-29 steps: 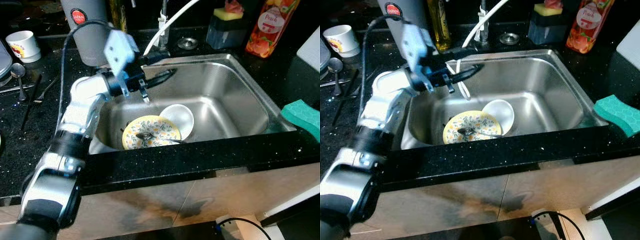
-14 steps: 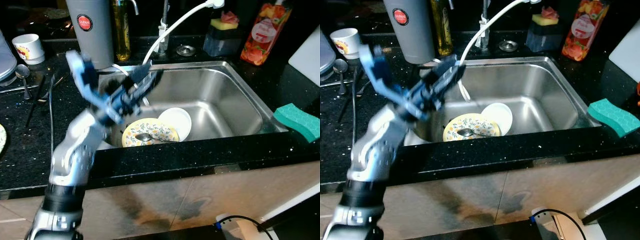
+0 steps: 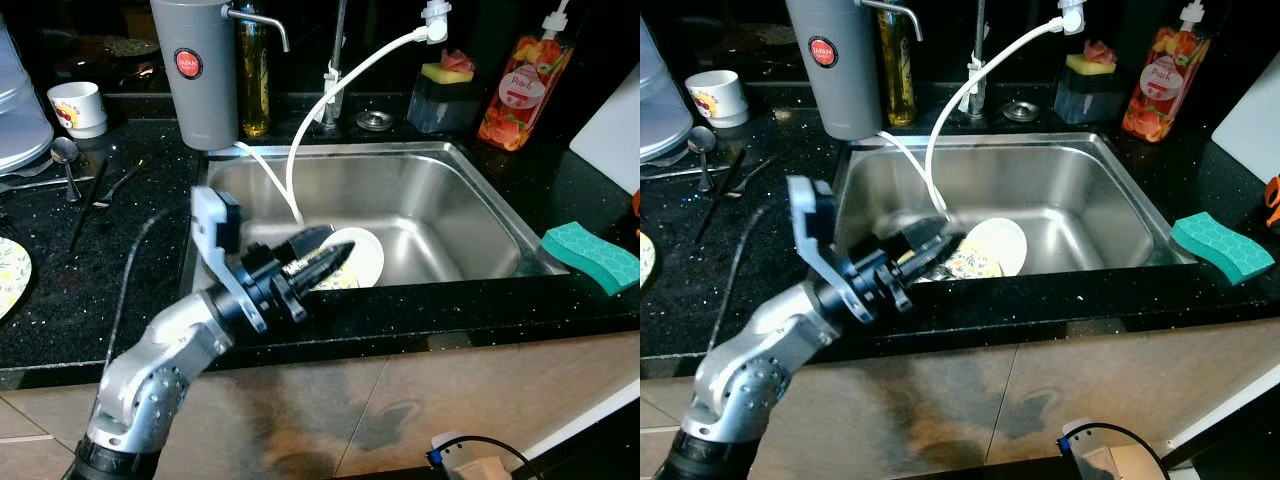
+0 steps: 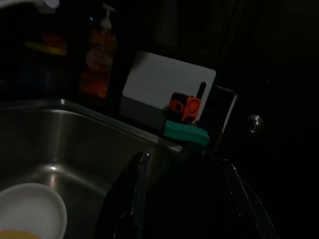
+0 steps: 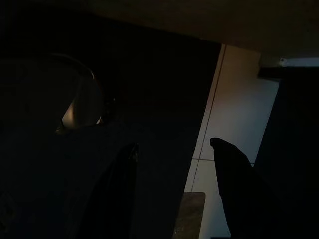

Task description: Kitchen organization

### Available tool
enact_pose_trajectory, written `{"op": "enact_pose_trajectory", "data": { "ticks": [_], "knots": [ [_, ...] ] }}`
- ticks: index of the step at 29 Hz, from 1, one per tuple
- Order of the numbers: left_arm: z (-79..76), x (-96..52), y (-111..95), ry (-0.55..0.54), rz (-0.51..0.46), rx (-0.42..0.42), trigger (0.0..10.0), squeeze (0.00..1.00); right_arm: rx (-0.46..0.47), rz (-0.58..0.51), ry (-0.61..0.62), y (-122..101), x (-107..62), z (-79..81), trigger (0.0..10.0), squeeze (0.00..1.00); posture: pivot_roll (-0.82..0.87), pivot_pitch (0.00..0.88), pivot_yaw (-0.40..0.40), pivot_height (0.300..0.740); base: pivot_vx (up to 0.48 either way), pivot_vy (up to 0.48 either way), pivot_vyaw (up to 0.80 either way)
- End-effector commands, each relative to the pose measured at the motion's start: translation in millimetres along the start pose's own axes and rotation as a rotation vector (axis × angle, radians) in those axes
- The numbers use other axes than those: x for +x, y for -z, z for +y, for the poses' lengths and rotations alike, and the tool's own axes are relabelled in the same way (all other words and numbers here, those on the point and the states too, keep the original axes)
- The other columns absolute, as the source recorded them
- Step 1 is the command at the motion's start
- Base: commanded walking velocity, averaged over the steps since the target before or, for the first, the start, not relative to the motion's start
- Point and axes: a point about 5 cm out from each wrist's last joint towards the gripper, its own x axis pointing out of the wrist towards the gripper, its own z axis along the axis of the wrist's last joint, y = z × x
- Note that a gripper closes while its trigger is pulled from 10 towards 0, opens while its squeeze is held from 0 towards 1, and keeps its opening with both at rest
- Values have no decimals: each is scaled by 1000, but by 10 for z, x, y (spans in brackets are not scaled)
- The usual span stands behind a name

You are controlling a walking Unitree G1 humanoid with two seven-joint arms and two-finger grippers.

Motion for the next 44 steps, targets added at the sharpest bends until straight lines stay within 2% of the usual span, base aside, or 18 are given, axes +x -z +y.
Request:
{"op": "enact_pose_trajectory", "data": {
  "ticks": [1, 16, 21, 25, 27, 28, 29, 32, 33, 36, 40, 44],
  "knots": [
    [-48, 8, 41, 3, 32, -1, 10000, 0, -8, 19, -2, 24, -2, -8, 10000, 0, 10, 0, -30, 740, -390, 0, 0],
    [-86, -52, 181, -2, 77, -30, 10000, 0, -14, 27, -3, 39, -4, -10, 10000, 0, 5, 0, -28, 740, -238, 0, 0],
    [-46, -116, 243, -21, 96, -55, 10000, 0, -18, 28, -7, 39, -4, -9, 10000, 0, 4, 0, -27, 740, 53, 0, 0],
    [46, -224, 364, -60, 142, -63, 10000, 0, -10, 22, -20, 37, -4, 2, 10000, 0, 5, 0, -27, 740, 0, 0, 0],
    [123, -321, 469, -101, 188, -63, 10000, 0, -5, 18, -30, 34, -4, 10, 10000, 0, 5, 0, -26, 740, 0, 0, 0],
    [259, -475, 618, -182, 240, -78, 10000, 0, -8, 14, -37, 29, -3, 15, 10000, 0, 6, 0, -26, 740, 0, 0, 0],
    [259, -475, 618, -182, 240, -78, 10000, 0, -8, 14, -37, 29, -3, 15, 10000, 0, 6, 0, -26, 740, 0, 0, 0],
    [456, -774, 926, -312, 405, -55, 10000, 0, -5, 12, -41, 25, -3, 21, 10000, 0, 3, 0, -24, 740, 0, 0, 0],
    [456, -774, 926, -312, 405, -55, 10000, 0, -5, 12, -41, 25, -3, 21, 10000, 0, 3, 0, -24, 740, 0, 0, 0],
    [586, -1099, 1224, -425, 536, -91, 10000, 0, -2, 13, -42, 27, -2, 25, 10000, 0, 1, 1, -23, 740, 0, 0, 0],
    [624, -1370, 1477, -505, 647, -164, 10000, 0, 2, 13, -44, 33, -3, 27, 10000, 0, -3, 2, -21, 740, 0, 0, 0],
    [584, -1483, 1649, -496, 739, -199, 10000, 0, 2, 13, -46, 37, -4, 25, 10000, 0, -7, 4, -23, 740, 0, 0, 0]
  ]
}}
